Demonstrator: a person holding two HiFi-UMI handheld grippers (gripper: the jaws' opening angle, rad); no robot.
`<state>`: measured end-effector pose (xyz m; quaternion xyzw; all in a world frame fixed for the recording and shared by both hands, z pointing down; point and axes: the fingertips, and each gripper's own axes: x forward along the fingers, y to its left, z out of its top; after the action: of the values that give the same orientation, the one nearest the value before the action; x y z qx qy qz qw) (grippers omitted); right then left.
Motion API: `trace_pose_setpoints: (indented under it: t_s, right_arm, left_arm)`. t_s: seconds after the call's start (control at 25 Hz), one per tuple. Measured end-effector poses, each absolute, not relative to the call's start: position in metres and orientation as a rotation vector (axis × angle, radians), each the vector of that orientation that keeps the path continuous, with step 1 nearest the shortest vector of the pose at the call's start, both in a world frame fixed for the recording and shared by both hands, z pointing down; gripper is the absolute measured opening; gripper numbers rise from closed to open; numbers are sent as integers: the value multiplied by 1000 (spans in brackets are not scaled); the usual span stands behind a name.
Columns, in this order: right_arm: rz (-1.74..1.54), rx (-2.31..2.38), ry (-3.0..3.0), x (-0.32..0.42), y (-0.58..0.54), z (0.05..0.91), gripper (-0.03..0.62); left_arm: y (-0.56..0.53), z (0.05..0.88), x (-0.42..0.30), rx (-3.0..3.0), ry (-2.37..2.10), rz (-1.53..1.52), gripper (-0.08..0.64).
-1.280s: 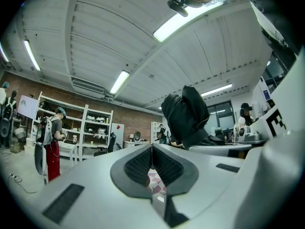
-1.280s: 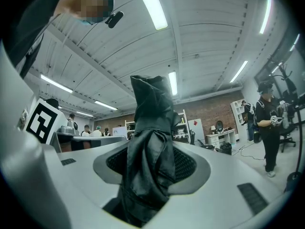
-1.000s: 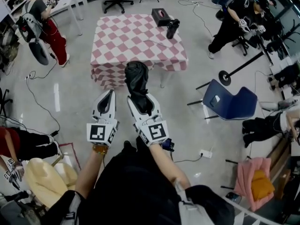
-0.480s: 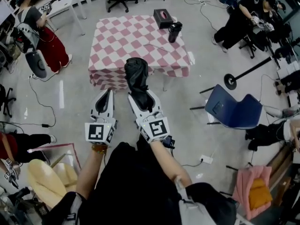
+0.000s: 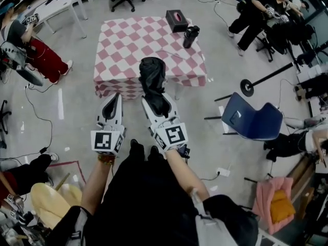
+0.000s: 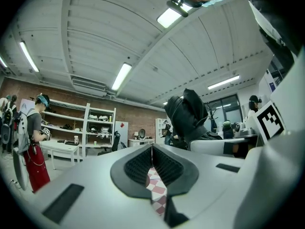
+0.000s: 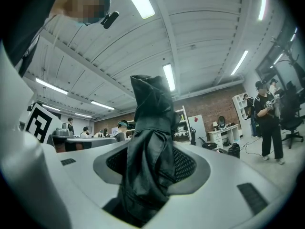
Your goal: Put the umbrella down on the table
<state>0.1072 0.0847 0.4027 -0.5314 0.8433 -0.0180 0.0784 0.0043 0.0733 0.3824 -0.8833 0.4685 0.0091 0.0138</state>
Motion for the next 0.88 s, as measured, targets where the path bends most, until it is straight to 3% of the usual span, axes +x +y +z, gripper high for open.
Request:
trace_pose_setpoints:
  t_s: [0.44, 0.88]
  right_arm:
    - [-48, -1709, 2465, 84, 25, 400, 221]
    - [-102, -1701, 2472, 123, -50, 414, 219]
  left_arm:
    - [3, 384, -31, -2824, 1328, 58, 14]
    - [-70, 391, -8, -2812, 1366, 32, 14]
